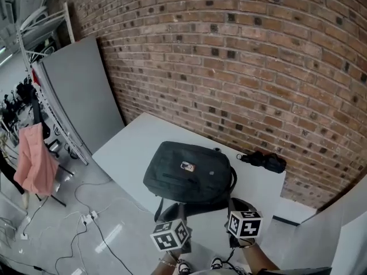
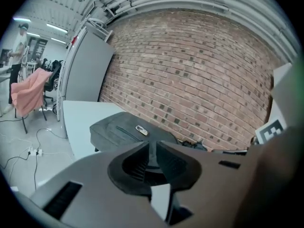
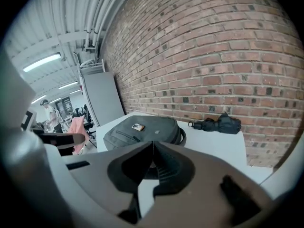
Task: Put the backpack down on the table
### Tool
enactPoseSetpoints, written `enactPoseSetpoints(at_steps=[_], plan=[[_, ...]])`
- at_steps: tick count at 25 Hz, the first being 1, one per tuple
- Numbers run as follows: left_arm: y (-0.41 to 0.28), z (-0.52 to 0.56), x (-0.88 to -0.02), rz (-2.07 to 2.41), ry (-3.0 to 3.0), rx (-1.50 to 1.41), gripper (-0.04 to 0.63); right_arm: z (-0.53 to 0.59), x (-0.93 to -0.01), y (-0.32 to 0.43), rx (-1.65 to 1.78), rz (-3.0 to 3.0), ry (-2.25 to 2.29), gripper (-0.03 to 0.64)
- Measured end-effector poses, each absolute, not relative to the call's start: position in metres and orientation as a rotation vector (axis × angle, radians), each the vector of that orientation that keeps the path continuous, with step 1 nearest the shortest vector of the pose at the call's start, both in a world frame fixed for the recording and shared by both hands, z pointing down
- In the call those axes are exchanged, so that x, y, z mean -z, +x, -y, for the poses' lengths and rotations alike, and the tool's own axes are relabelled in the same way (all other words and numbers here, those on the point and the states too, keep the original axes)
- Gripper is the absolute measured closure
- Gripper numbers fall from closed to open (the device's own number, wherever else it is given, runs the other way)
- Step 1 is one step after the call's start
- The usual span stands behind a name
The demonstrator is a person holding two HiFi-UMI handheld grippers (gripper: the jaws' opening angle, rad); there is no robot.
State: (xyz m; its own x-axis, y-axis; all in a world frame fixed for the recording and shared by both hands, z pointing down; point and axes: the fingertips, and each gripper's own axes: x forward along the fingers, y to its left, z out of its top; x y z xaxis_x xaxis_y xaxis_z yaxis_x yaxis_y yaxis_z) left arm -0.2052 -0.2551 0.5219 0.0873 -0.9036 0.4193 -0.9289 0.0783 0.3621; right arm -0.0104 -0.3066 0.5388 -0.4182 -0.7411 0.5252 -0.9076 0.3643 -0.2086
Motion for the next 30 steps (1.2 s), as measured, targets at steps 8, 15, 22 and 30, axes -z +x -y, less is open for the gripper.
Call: enactPoseSetpoints(at_steps=[8, 15, 22, 30], plan=[[-0.232, 0.247, -0.496, 1.876, 1.829, -0.072, 0.583, 0.303, -0.516, -0.024, -0.658, 2.345, 1.471, 0.586], [-0.234, 0.242, -0.497, 1.888, 1.809, -0.09, 0.583, 0.296, -0.514, -0.03, -0.611, 2.355, 1.453, 0.586], [-0.23, 0.239, -0.504, 1.881, 1.789, -0.104, 0.583, 0.294, -0.514, -0.025, -0.609, 2.354, 1.448, 0.586], [-0.227, 0.241, -0.51, 1.869, 1.786, -0.122, 0.583, 0.292, -0.518, -0.021, -0.619, 2.345, 1.446, 0.587]])
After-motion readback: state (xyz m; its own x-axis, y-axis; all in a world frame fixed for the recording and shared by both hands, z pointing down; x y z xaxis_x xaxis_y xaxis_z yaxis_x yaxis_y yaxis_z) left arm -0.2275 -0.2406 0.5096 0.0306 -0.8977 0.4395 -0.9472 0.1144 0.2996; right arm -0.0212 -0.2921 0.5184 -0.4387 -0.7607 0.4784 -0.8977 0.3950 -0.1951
